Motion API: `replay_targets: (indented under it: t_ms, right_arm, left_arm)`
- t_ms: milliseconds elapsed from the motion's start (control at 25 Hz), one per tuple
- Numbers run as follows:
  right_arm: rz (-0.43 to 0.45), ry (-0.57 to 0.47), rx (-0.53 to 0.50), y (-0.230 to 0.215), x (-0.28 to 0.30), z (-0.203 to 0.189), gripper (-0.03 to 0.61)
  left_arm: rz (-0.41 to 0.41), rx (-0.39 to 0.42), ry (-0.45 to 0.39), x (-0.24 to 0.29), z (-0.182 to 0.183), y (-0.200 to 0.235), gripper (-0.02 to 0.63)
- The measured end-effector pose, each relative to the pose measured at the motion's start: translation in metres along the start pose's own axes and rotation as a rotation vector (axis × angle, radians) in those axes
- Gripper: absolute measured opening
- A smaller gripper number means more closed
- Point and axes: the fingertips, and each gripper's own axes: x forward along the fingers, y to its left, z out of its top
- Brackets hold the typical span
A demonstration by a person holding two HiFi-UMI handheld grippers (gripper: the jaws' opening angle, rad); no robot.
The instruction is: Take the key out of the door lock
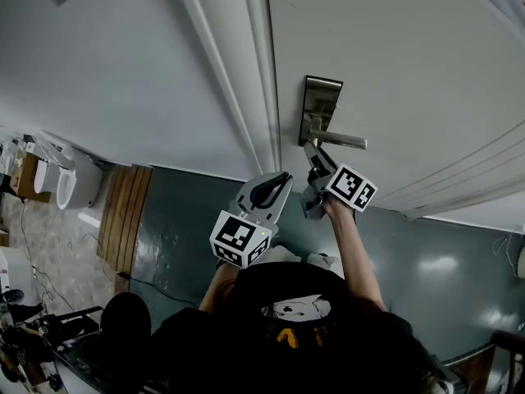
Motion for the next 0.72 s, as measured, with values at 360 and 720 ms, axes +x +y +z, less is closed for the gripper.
replay_targets:
  t_ms: [360, 720]
  right_arm:
    - [0.016, -0.108, 0.268, -0.011, 0.007, 0.004, 0.040]
    - [0.011, -0.176, 0.407, -0.013, 0.002, 0.004, 0.021]
  left_arm:
    - [0.009, 0.004, -0.003, -0.012, -0.001, 0.019, 0.031]
    - [-0.010, -0.001, -0.007, -0.021, -0.001, 0.021, 0.031]
